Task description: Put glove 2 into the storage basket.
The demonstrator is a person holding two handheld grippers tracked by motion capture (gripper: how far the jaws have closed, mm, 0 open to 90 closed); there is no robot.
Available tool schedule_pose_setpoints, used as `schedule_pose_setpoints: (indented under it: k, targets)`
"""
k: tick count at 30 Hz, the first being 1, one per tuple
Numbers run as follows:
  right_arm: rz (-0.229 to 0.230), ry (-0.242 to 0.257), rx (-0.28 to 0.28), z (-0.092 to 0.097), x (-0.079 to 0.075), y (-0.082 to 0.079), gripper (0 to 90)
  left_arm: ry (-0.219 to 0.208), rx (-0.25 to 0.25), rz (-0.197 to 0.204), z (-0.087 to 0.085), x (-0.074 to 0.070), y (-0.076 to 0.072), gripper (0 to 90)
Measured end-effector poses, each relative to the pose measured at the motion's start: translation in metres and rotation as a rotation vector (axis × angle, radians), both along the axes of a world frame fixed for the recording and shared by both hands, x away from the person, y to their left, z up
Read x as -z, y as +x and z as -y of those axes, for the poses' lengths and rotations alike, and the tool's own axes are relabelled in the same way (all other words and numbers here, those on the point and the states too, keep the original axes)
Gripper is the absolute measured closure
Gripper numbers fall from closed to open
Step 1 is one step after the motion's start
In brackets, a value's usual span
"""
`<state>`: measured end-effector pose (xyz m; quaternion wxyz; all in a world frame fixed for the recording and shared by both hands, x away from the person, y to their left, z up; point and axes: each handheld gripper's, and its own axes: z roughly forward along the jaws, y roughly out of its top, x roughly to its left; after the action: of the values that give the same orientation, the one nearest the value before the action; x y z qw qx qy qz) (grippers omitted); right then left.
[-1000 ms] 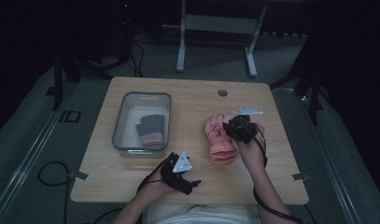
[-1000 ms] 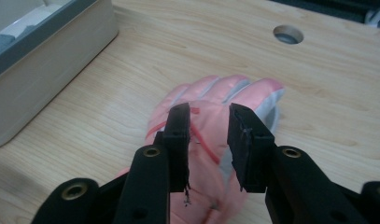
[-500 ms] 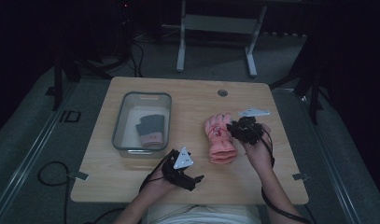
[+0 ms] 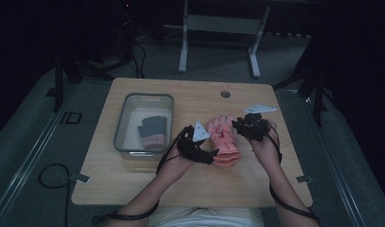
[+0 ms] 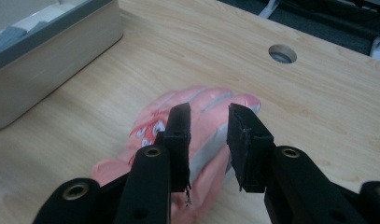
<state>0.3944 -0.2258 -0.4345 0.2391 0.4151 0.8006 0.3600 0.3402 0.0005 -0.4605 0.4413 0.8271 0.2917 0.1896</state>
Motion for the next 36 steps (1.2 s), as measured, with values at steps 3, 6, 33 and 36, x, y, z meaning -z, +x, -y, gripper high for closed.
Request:
schedule_pose_setpoints:
  k: [3,6,33,36]
  targets:
    - [-0.001,0.007,-0.003,-0.004,0.000,0.006,70.1,-0.006,-0.066,-0.023,0.004,-0.006,0.024,14.5]
    - [-0.004,0.006,-0.011,-0.010,0.004,0.009,70.2,-0.010,-0.132,-0.052,0.009,-0.006,0.045,18.0]
    - [-0.230,0.006,0.025,0.010,0.073,0.030,51.1,0.006,-0.198,-0.355,0.031,0.064,0.091,19.8]
    - [-0.278,0.035,0.022,0.013,0.079,0.035,50.5,-0.011,-0.207,-0.404,0.033,0.076,0.097,21.1]
